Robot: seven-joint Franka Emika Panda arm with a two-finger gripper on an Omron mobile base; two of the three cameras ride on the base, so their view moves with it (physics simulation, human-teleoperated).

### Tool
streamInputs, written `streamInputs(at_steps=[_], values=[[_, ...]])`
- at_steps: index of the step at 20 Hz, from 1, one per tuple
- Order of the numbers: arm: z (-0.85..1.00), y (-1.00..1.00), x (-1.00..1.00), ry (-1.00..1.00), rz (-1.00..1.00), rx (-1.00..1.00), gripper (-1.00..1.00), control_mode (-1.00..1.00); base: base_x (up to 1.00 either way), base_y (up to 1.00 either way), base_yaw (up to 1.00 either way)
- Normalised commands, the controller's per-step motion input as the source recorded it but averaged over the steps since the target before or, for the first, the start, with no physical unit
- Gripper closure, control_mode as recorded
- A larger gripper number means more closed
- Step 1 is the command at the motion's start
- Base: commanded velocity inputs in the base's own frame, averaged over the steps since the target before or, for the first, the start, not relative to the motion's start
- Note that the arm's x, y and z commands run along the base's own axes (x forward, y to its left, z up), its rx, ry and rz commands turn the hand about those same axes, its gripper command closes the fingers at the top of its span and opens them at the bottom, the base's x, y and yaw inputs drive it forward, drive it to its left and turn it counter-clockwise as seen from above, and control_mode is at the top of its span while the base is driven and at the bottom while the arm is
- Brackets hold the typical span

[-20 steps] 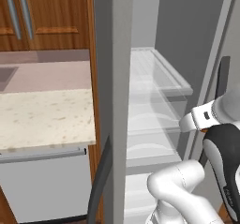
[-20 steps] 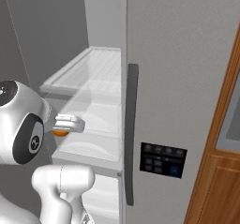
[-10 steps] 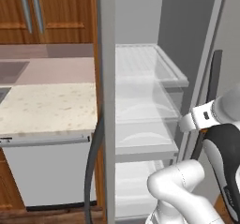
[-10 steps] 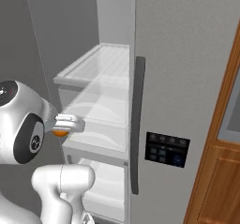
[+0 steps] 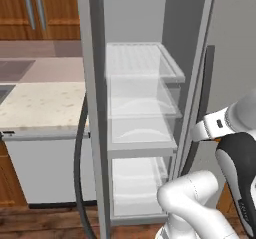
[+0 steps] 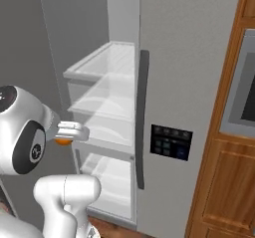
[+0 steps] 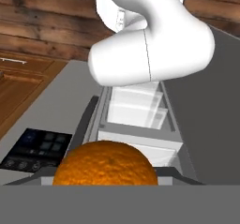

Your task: Retrieve the tangerine and mango from the fridge and place them into the bowl on the dining table.

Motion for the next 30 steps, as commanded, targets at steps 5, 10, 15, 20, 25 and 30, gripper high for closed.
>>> streamInputs(at_steps=[5,10,15,20,25,30], values=[[0.0,0.0,0.0,0.0,0.0,0.0,1.0,1.0,-0.41,-0.61,0.22],[0.0,0.0,0.0,0.0,0.0,0.0,1.0,1.0,-0.44,-0.6,0.27],[0.0,0.0,0.0,0.0,0.0,0.0,1.0,1.0,-0.62,-0.57,0.28],[0.0,0.0,0.0,0.0,0.0,0.0,1.0,1.0,-0.73,-0.57,0.29],[0.0,0.0,0.0,0.0,0.0,0.0,1.0,1.0,-0.73,-0.47,0.3],[0.0,0.0,0.0,0.0,0.0,0.0,1.0,1.0,-0.73,-0.41,0.31]])
